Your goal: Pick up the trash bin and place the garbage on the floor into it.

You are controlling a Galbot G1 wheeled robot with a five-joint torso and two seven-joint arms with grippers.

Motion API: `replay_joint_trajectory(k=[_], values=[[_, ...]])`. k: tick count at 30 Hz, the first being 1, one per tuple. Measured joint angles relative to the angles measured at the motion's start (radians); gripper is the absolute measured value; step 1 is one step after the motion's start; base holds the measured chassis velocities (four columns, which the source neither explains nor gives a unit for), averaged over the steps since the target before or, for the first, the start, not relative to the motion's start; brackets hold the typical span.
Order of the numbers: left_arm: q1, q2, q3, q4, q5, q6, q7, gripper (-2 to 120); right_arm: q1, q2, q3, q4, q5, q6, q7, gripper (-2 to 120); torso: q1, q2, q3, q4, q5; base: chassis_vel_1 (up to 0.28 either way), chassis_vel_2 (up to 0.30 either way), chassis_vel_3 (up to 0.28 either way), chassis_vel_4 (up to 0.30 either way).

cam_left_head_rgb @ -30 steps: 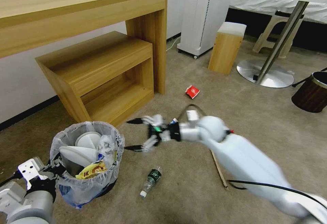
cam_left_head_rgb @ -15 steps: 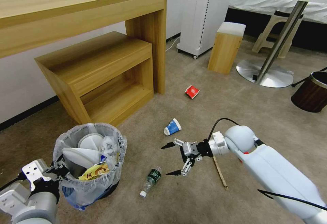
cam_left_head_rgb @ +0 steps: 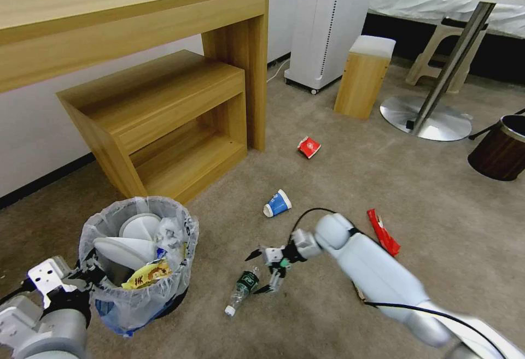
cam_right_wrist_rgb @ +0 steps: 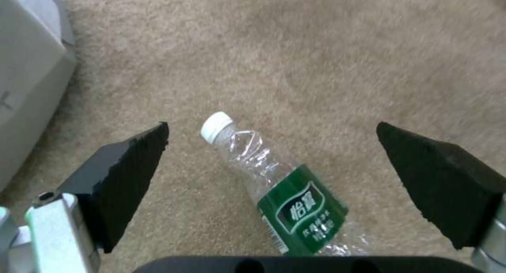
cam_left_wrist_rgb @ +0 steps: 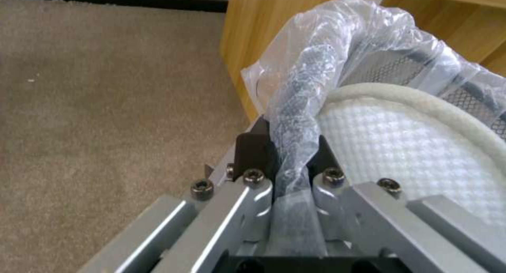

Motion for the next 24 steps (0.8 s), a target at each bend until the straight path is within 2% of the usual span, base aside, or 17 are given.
replay_joint_trajectory(k=[10,13,24], values=[[-0.014,0.0,0.003,0.0,-0.005,0.0,-0.001,3,0.01,0.034,-0.005,-0.093,-0.054,0.021,-0.012,100,0.0,0.0,0.0,-0.0002,0.0001,0.0,0.0,0.0,0.0],[-0.019,0.002,0.001,0.0,-0.009,0.0,-0.001,3,0.022,0.06,0.003,-0.168,-0.117,0.051,-0.012,100,0.0,0.0,0.0,-0.0003,0.0002,0.0,0.0,0.0,0.0],[-0.017,0.004,-0.006,0.0,-0.02,0.0,-0.001,3,0.04,0.084,0.001,-0.244,-0.168,0.08,-0.014,100,0.0,0.0,0.0,-0.0003,0.0001,0.0,0.0,0.0,0.0]])
